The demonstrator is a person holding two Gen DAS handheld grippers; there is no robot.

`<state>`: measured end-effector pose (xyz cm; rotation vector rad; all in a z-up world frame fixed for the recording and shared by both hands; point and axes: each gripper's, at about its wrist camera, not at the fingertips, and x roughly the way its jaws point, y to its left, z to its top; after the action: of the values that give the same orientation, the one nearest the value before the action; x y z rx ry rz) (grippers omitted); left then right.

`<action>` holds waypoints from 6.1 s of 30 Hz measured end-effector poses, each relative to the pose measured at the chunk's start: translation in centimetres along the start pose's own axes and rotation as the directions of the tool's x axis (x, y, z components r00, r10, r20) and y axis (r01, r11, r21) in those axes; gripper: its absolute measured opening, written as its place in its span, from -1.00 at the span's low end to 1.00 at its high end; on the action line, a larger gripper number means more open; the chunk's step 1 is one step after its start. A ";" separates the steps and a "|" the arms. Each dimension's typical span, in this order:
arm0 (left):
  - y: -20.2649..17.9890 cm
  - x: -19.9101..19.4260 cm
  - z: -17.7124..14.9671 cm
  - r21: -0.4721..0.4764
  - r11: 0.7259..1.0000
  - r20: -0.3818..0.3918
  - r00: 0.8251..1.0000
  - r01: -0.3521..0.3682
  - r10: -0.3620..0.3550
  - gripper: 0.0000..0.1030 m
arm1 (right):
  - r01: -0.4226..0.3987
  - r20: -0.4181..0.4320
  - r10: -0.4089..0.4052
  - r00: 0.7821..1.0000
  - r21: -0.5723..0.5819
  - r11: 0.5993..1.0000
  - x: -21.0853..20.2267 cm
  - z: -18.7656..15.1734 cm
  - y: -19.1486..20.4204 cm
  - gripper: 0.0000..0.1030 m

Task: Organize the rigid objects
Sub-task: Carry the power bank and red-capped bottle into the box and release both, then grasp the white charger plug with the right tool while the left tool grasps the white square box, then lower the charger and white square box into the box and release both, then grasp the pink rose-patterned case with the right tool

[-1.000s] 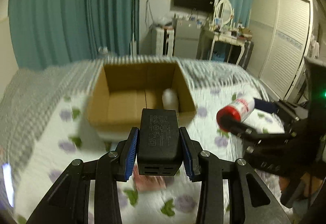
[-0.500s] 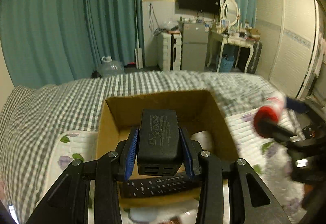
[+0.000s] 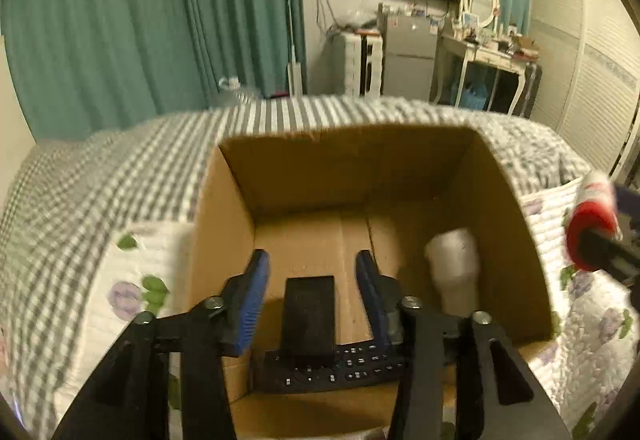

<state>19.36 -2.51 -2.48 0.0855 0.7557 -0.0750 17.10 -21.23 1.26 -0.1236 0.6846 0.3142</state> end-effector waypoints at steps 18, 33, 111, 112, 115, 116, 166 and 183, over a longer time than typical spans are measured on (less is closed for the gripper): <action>7.0 -5.3 -3.4 -0.135 0.990 0.009 0.999 -0.039 0.040 0.10 | 0.018 -0.079 -0.023 0.997 -0.062 0.998 9.5 3.9 5.1 0.49; 4.7 -6.2 -7.6 -0.105 0.994 -0.024 0.999 -0.024 0.022 0.10 | 0.016 0.006 -0.016 1.000 -0.043 0.999 -0.6 0.7 6.6 0.71; 1.6 -8.3 -13.9 -0.060 0.995 -0.108 0.990 0.081 -0.087 0.03 | -0.060 -0.085 0.060 0.995 -0.003 0.998 -3.0 -9.3 8.1 -0.21; 1.4 -8.4 -13.2 -0.059 0.995 -0.100 0.991 0.079 -0.084 0.03 | -0.060 -0.078 0.060 0.995 -0.002 0.998 -3.3 -9.1 7.9 -0.21; 1.3 -10.9 -11.7 -0.068 0.993 -0.039 0.994 0.095 -0.097 0.03 | -0.066 -0.042 0.066 0.997 -0.002 0.998 -4.6 -7.7 7.8 -0.21; 1.4 -11.9 -10.8 -0.070 0.992 -0.011 0.994 0.109 -0.110 0.03 | -0.067 -0.025 0.067 0.997 -0.006 0.998 -5.0 -7.1 7.7 -0.21; 0.5 -8.2 1.2 0.042 0.995 0.114 0.989 0.094 -0.098 0.30 | -0.020 0.125 0.004 0.992 0.124 0.992 -3.7 2.2 0.7 0.86; 2.8 -14.5 -8.0 -0.023 0.997 0.090 0.994 0.069 -0.067 0.36 | 0.046 0.074 -0.050 0.996 0.051 0.998 -8.7 -5.2 8.1 1.00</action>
<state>3.68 1.61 1.77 0.0316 0.6706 -0.1333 4.98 -16.82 2.72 -0.0802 0.6131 0.2543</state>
